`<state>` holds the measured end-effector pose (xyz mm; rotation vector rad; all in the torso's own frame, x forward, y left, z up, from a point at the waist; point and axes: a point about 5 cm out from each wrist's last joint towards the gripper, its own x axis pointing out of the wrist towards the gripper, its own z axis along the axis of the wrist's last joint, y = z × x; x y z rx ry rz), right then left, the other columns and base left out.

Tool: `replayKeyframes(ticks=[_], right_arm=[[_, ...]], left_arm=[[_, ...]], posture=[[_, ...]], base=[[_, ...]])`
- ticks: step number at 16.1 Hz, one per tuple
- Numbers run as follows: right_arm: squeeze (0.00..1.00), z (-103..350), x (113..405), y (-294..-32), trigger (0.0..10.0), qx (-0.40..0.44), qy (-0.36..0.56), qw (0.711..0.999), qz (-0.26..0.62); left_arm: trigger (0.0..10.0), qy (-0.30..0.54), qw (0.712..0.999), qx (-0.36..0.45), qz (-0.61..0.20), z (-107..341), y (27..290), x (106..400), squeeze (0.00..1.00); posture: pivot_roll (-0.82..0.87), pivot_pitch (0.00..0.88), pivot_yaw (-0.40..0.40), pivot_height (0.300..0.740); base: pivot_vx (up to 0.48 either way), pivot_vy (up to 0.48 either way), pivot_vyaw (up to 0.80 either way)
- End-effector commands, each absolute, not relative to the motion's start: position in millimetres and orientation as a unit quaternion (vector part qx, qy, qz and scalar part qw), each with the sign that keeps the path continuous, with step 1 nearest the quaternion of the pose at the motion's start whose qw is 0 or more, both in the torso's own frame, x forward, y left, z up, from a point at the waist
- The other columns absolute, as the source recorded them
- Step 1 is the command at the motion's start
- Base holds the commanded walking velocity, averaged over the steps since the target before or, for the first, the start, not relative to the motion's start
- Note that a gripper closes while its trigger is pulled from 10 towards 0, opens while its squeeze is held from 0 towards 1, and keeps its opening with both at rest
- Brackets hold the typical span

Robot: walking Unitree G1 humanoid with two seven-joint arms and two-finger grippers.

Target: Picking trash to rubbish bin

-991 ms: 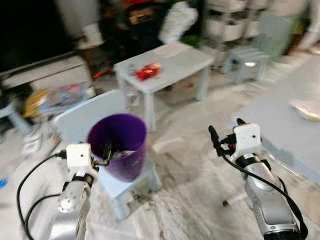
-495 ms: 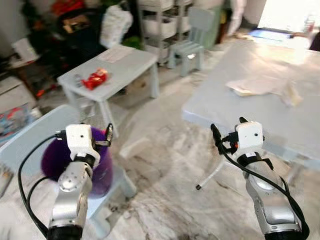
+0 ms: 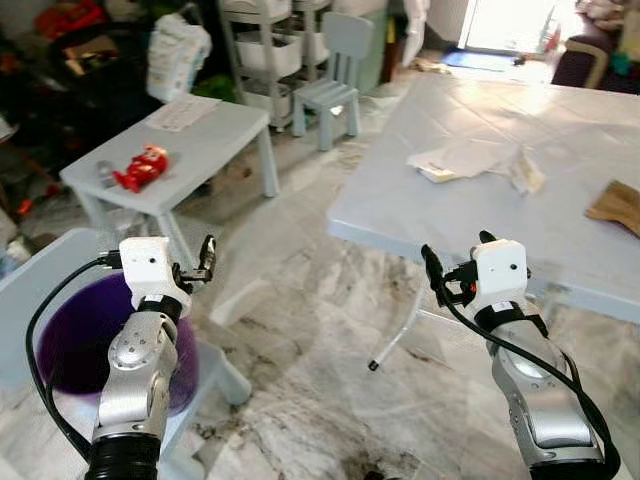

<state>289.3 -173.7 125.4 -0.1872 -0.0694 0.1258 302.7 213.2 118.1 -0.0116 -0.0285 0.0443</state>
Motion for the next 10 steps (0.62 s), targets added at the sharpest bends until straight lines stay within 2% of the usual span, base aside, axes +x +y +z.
replayKeyframes(ticks=[1, 4, 9, 10], right_arm=[[0.00, 130.1, 289.7, -173.8, 10.0, -0.092, -0.042, 0.993, 0.060], [0.00, 131.0, 290.0, -173.5, 10.0, -0.091, -0.043, 0.993, 0.060], [0.00, 132.0, 289.5, -173.5, 10.0, -0.092, -0.046, 0.993, 0.060], [0.00, 132.1, 289.3, -173.6, 10.0, -0.093, -0.047, 0.993, 0.060]], left_arm=[[10.0, -0.016, 1.000, -0.005, 0.027, 121.0, 216.7, 306.1, 0.00], [10.0, -0.016, 0.999, -0.005, 0.028, 121.0, 217.2, 306.8, 0.00], [10.0, -0.015, 0.999, -0.004, 0.029, 121.3, 218.1, 308.1, 0.00], [10.0, -0.016, 0.999, -0.004, 0.030, 121.5, 218.6, 308.6, 0.00]], posture=[[-0.13, 0.000, 0.063, 0.740], [-0.13, 0.000, 0.064, 0.740], [-0.13, 0.000, 0.062, 0.740], [-0.13, 0.000, 0.061, 0.740]], base=[[0.000, 0.000, -0.69], [0.000, 0.000, -0.68], [0.000, 0.000, 0.00], [0.255, 0.000, 0.00]])
